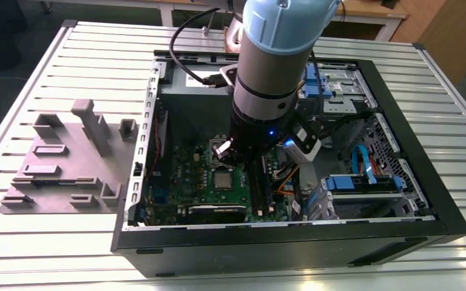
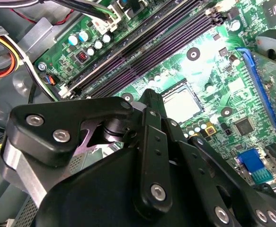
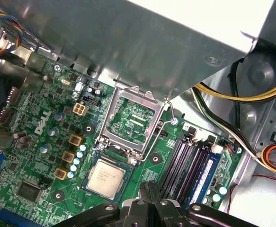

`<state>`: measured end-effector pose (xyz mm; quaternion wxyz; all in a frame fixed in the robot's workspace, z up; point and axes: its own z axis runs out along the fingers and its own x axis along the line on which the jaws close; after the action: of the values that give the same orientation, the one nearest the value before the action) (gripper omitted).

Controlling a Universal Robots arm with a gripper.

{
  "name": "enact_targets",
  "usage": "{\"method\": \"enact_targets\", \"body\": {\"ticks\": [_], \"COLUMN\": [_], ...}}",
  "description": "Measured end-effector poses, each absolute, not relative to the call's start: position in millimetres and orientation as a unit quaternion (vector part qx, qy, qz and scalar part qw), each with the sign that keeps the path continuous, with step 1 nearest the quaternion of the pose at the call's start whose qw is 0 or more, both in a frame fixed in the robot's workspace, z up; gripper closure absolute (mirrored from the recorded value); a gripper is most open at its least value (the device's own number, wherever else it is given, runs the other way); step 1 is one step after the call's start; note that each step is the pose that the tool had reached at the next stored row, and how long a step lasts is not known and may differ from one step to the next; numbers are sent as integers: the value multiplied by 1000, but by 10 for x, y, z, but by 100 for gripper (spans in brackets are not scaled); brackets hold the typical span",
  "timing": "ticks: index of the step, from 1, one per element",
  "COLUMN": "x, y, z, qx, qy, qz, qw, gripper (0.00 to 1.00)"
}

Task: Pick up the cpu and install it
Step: 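Close the cpu cover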

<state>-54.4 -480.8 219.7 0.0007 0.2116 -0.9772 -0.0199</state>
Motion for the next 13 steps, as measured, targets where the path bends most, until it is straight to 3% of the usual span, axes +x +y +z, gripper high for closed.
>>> {"method": "enact_targets", "body": {"ticks": [13], "x": [-543], "y": [-4675], "z": [2127], "qx": [212], "qy": [-977], "qz": [-20], "qw": [1], "gripper": [90]}}
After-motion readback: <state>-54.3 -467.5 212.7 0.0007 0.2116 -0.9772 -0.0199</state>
